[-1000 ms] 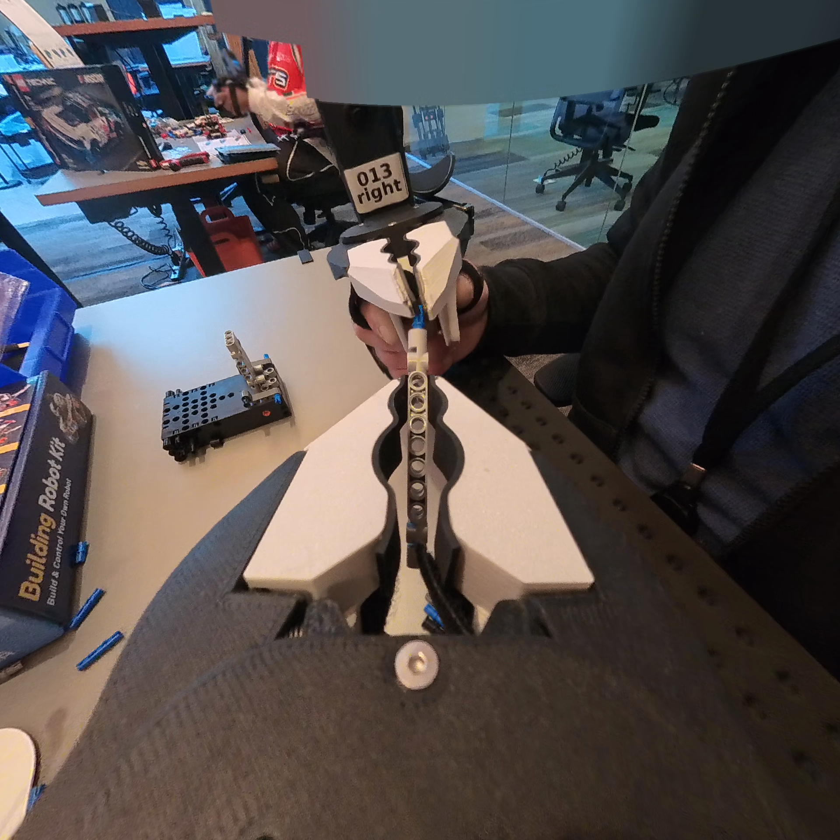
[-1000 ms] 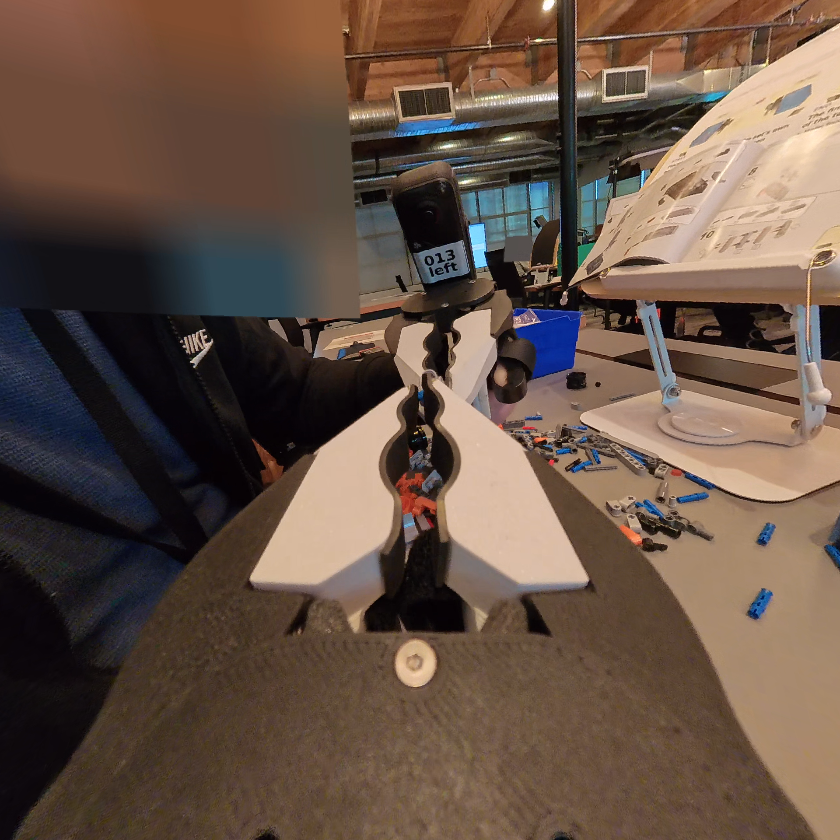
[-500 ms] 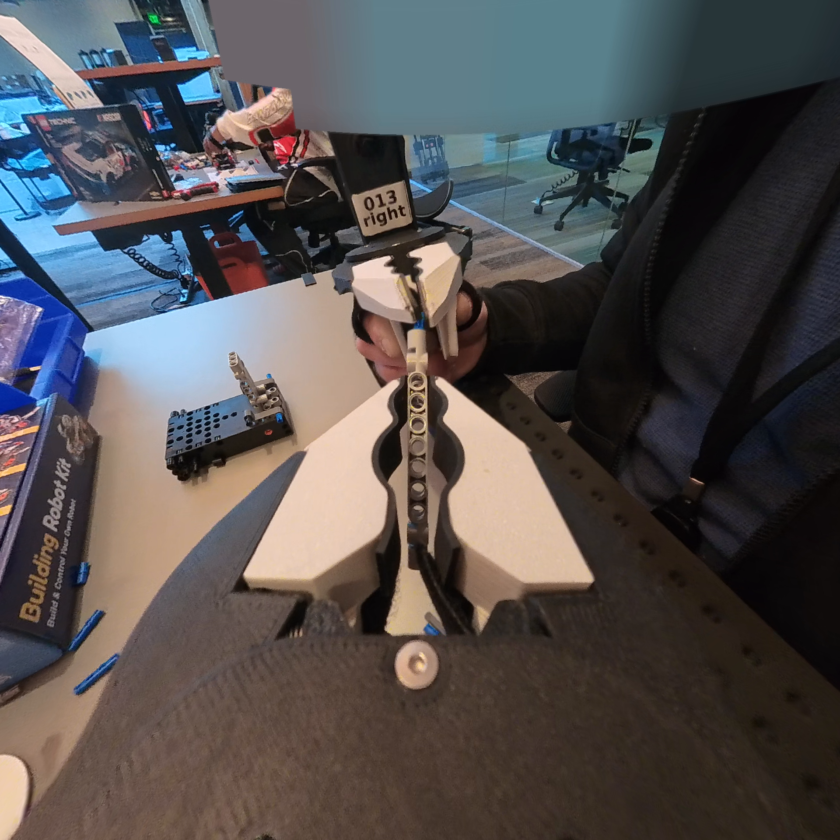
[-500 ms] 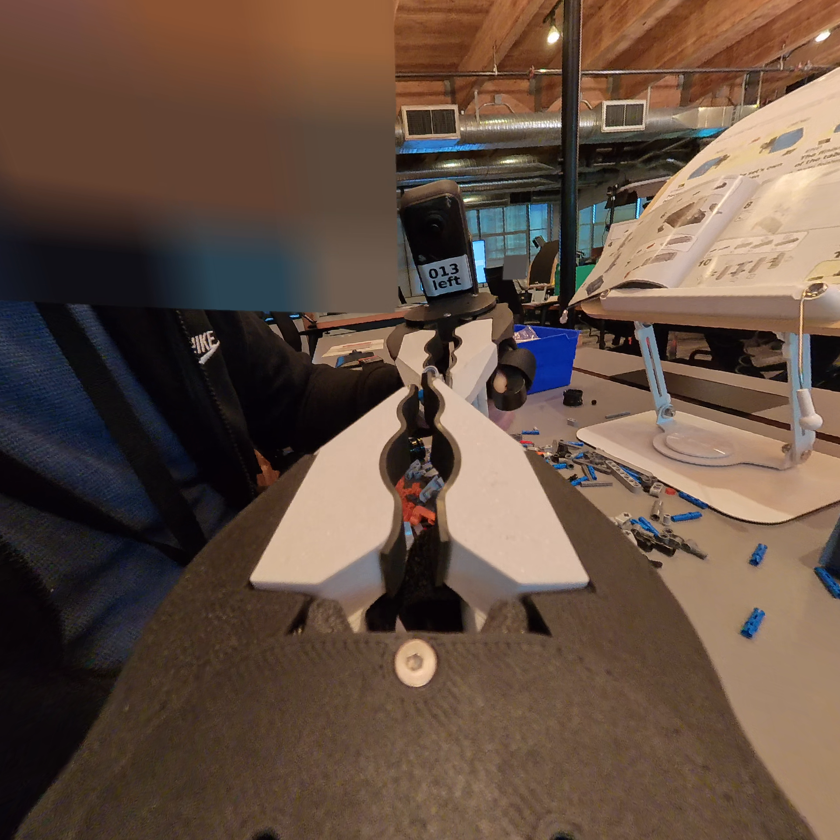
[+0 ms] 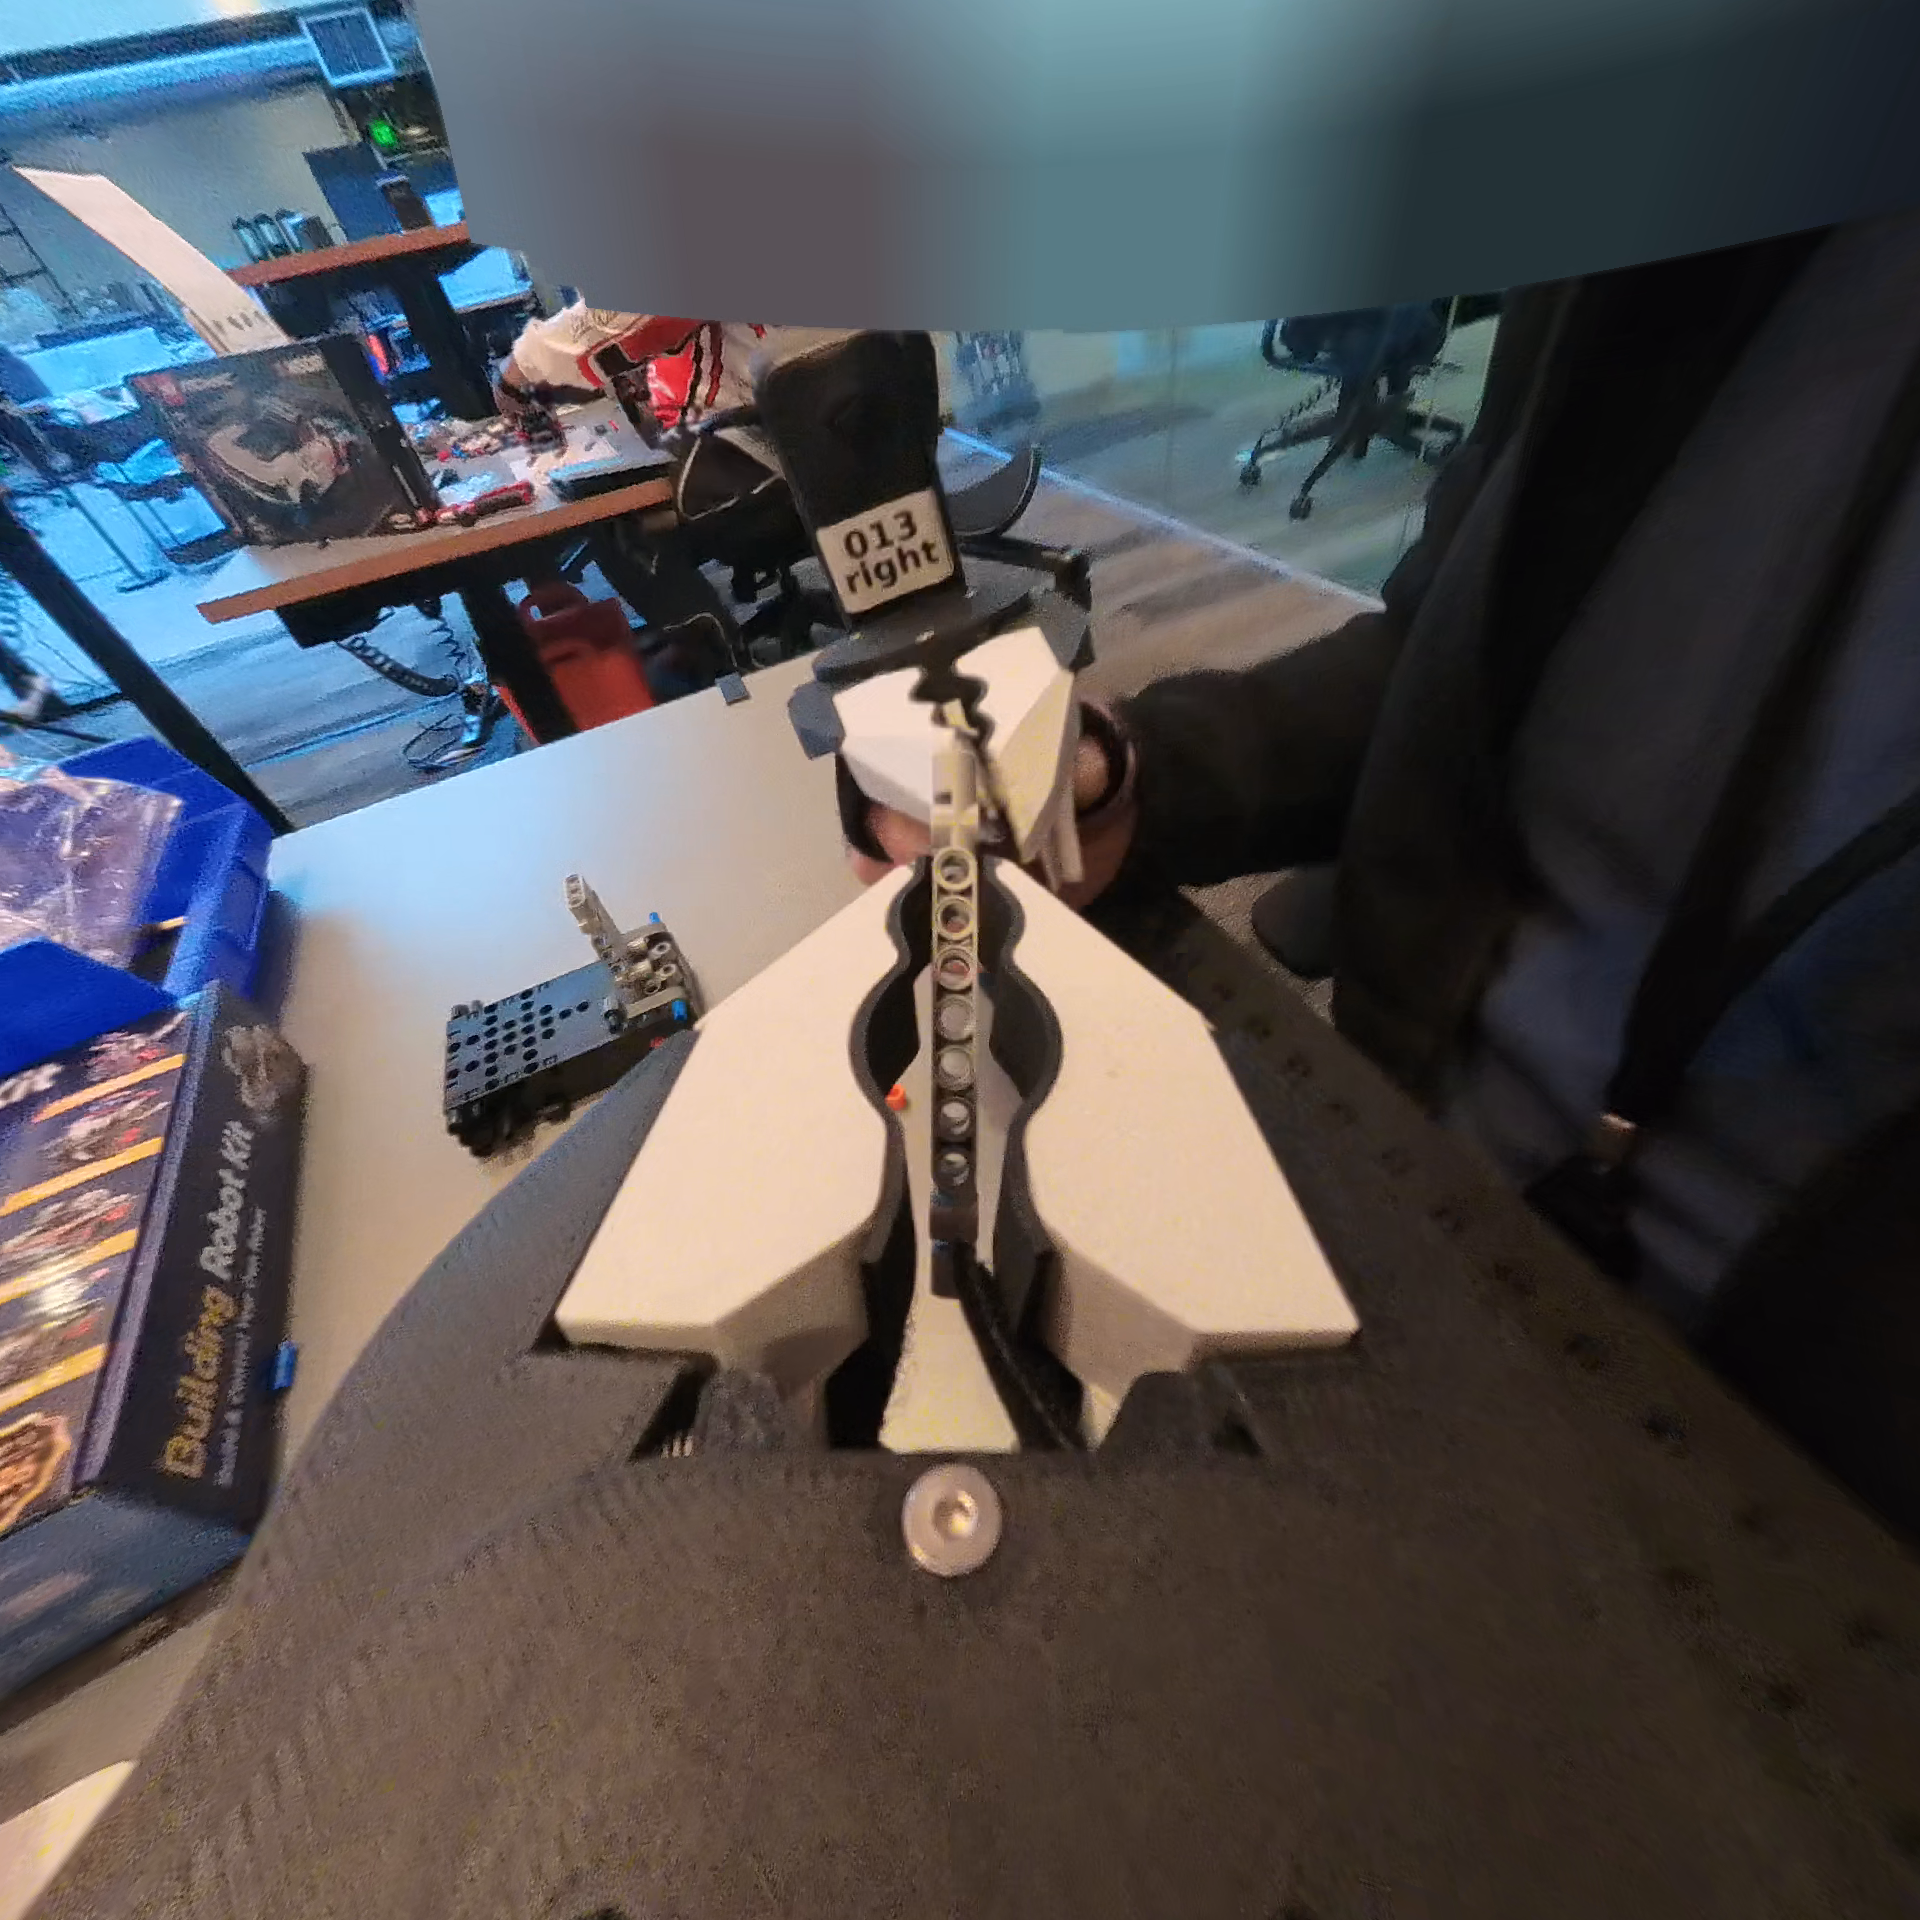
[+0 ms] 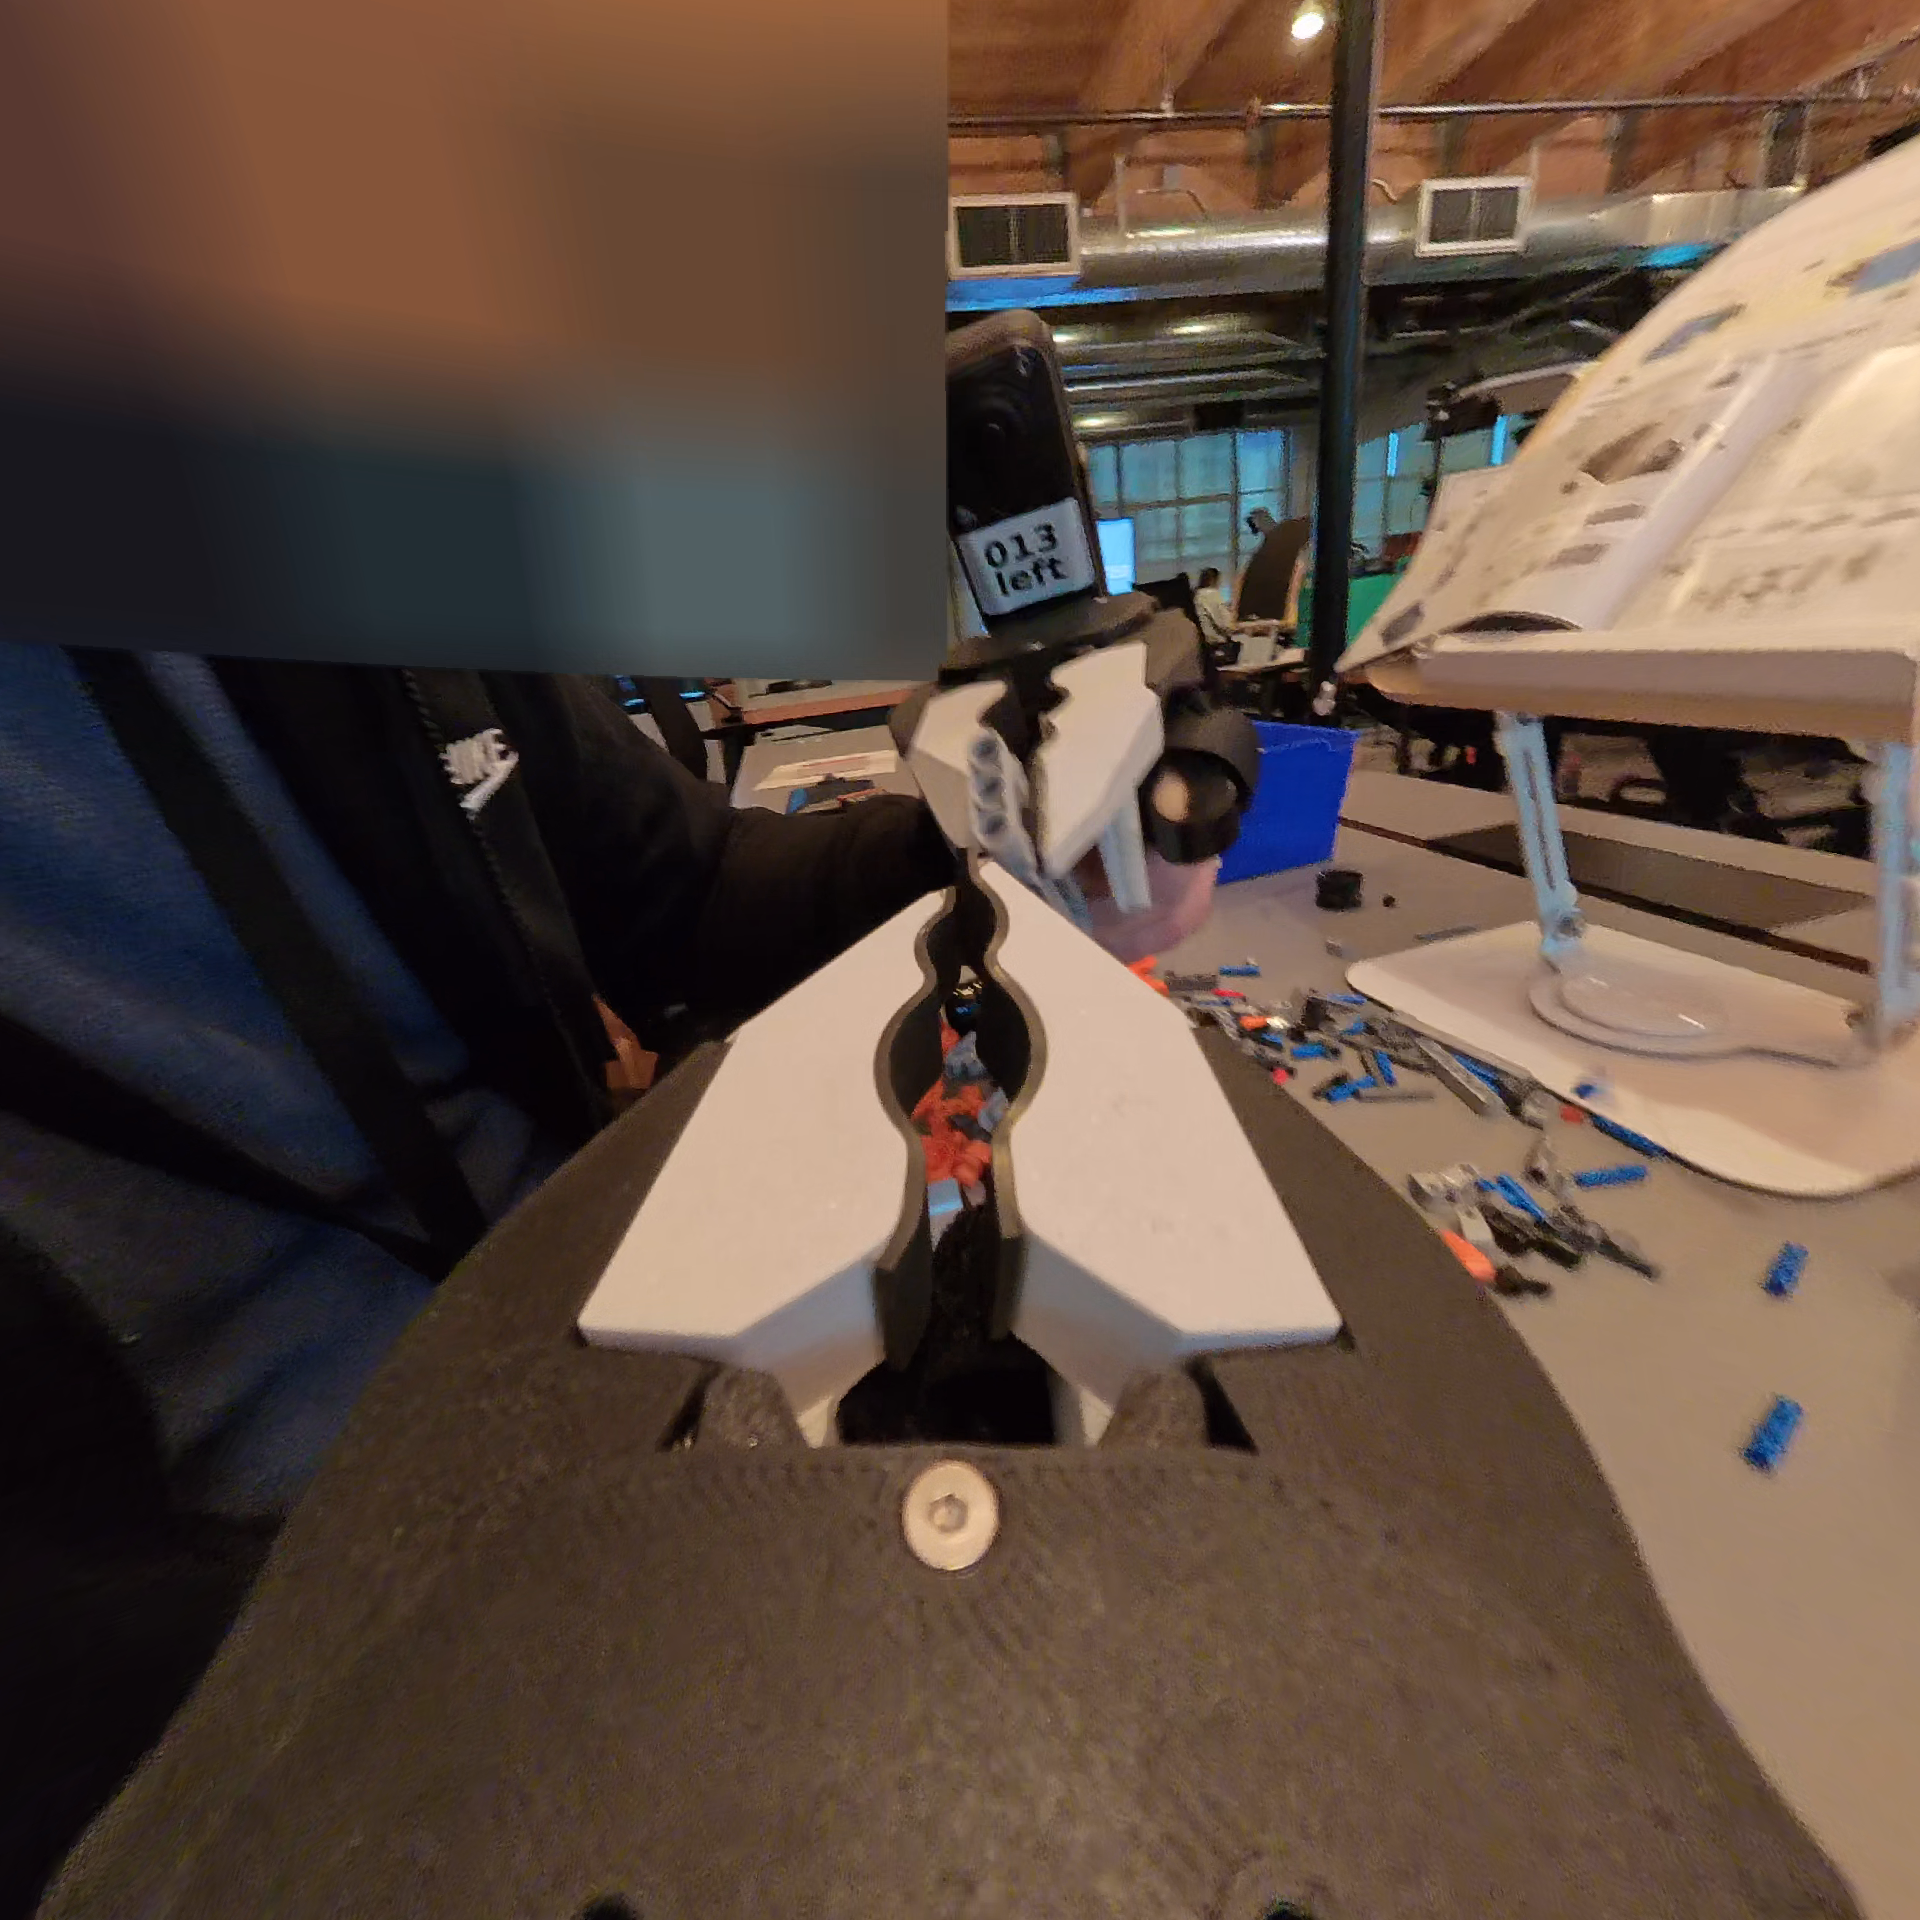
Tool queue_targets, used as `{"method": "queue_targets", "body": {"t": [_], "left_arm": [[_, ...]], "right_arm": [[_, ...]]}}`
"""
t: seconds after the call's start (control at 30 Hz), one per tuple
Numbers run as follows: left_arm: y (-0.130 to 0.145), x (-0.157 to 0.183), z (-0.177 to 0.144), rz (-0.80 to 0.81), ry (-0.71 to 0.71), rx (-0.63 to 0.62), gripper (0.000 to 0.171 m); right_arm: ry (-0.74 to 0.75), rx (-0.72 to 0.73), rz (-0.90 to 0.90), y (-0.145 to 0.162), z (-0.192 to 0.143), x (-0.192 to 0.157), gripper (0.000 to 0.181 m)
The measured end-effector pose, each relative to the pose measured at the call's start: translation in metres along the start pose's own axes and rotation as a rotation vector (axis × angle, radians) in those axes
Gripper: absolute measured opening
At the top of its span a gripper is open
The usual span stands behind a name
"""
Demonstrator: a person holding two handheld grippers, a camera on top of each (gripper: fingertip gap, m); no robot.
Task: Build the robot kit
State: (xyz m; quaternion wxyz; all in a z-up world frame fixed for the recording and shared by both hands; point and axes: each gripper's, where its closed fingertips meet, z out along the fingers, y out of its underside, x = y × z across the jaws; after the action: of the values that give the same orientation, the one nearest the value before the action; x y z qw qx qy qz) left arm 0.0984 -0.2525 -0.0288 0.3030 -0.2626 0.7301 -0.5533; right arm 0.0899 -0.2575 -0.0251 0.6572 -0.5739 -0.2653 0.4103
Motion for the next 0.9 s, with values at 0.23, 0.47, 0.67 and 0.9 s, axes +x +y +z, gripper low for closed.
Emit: {"method": "queue_targets", "body": {"t": [0.23, 0.47, 0.67, 0.9], "left_arm": [[0.015, -0.001, -0.020, 0.001, -0.028, -0.099, 0.006], [0.032, 0.009, -0.042, -0.009, -0.073, -0.223, 0.005], [0.038, 0.017, -0.068, -0.033, -0.134, -0.255, 0.006], [0.051, 0.020, -0.077, -0.042, -0.185, -0.284, 0.006]], "right_arm": [[0.048, -0.083, 0.000, 0.005, -0.015, 0.011, 0.000], [0.077, -0.188, -0.013, 0.012, -0.015, 0.018, 0.000], [0.085, -0.290, -0.022, 0.026, -0.001, 0.023, 0.000], [0.117, -0.358, -0.052, 0.033, 0.012, 0.031, 0.004]]}}
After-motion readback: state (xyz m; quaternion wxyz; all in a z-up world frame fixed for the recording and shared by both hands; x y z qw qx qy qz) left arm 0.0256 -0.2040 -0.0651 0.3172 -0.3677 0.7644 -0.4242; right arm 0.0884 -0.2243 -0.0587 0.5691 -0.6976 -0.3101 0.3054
